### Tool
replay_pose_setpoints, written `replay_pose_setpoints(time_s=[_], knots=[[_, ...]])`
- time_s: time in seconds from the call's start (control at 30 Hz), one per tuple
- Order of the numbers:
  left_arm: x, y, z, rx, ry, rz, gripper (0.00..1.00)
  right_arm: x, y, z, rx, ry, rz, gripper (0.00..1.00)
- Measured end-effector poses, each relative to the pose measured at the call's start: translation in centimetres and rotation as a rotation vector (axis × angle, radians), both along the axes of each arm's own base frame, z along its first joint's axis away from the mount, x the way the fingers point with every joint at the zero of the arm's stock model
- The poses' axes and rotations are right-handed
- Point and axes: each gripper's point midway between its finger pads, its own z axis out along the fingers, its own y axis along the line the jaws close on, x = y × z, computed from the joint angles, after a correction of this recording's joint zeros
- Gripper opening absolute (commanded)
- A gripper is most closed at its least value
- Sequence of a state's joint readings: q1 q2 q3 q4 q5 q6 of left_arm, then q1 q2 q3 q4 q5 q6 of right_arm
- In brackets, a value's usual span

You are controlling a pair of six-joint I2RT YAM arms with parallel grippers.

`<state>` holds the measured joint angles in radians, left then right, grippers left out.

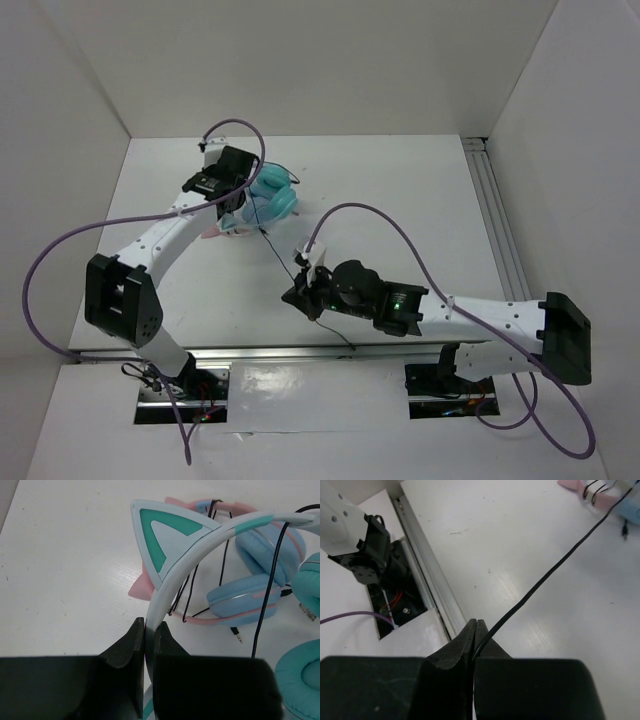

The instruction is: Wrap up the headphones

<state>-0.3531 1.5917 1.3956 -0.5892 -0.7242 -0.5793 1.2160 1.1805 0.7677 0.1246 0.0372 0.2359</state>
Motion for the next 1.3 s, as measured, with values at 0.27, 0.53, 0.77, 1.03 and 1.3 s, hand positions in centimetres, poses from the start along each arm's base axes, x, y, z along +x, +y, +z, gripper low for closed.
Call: replay_pose_setpoints(time_s=[0.27, 0.53, 0.77, 1.03, 1.3], knots=[[-0.8, -4.2, -2.6, 0.045, 0.141, -0.240, 0.00, 5.8, -2.3, 4.8, -0.079, -0.144, -0.128, 0.00], [-5.2, -13.2, -4.7, 0.103, 0.271, -0.586, 0.00, 13.4, -7.7, 10.0, -0.110, -0.245, -0.299, 0.00], [-9.8, -12.8, -4.5, 0.098, 0.324, -0.668, 0.00, 16.2, -11.6, 8.2, -0.225, -0.242, -0.393, 0.00], [-13.8, -13.1, -0.7, -0.004, 0.201, -0.707, 0.00, 19.2, -15.6, 6.5, -0.301, -0.208, -0.496, 0.00], [-16.2, -15.8, 0.5, -0.073, 0.176, -0.822, 0.00, 20.8, -15.3, 4.0, -0.334, -0.147, -0.453, 0.00]])
